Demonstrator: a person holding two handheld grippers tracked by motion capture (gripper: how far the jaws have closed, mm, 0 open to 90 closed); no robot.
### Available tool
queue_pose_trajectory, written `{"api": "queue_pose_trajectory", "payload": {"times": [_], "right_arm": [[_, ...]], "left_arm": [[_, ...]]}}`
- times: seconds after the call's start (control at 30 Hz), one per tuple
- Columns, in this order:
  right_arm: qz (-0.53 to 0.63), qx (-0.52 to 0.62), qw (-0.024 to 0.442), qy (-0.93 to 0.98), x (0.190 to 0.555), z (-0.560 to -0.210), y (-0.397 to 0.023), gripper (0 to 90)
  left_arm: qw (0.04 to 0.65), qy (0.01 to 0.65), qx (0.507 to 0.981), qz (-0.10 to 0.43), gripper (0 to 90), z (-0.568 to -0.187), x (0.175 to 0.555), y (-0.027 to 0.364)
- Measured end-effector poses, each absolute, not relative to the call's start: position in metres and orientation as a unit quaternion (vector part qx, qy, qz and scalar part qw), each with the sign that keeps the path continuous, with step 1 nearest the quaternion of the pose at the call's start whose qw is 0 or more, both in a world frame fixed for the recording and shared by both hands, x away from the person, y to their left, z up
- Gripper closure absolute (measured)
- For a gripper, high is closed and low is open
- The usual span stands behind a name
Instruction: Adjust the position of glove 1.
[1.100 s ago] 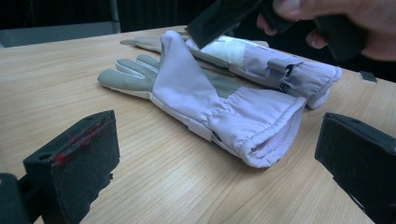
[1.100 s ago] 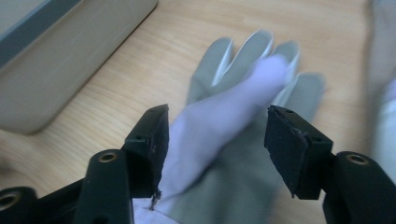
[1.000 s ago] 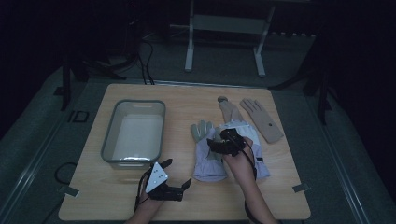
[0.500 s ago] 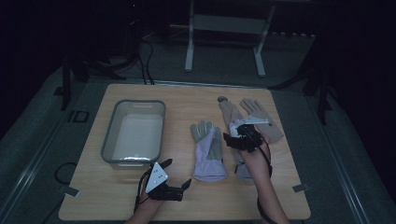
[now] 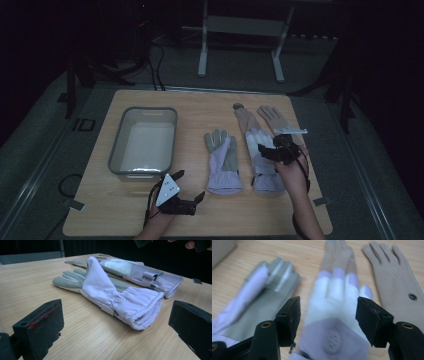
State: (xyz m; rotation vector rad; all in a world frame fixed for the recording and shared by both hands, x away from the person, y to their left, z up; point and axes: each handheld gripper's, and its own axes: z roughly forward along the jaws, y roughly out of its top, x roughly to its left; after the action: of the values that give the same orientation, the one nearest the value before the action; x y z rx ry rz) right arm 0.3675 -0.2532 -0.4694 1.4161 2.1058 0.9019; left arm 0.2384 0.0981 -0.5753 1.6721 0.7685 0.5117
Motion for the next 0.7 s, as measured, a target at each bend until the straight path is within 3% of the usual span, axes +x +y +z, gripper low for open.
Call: {"api": "queue_pose_trajectory", "payload": {"times": [0.5, 0.6, 0.7], "right_arm": [[0.285, 0.545, 0.180, 0.768, 0.381, -0.520, -0.267, 33.0], [0.283, 0.546, 0.170, 0.770, 0.380, -0.533, -0.268, 35.6], [0.291, 0.544, 0.165, 0.769, 0.378, -0.536, -0.268, 44.3]], "left_arm": [[0.577, 0.329, 0.715, 0.219, 0.2, -0.575, 0.238, 0.098], [0.577, 0.329, 0.715, 0.220, 0.2, -0.575, 0.238, 0.098], [0.576, 0.328, 0.715, 0.220, 0.2, -0.575, 0.238, 0.098]]}}
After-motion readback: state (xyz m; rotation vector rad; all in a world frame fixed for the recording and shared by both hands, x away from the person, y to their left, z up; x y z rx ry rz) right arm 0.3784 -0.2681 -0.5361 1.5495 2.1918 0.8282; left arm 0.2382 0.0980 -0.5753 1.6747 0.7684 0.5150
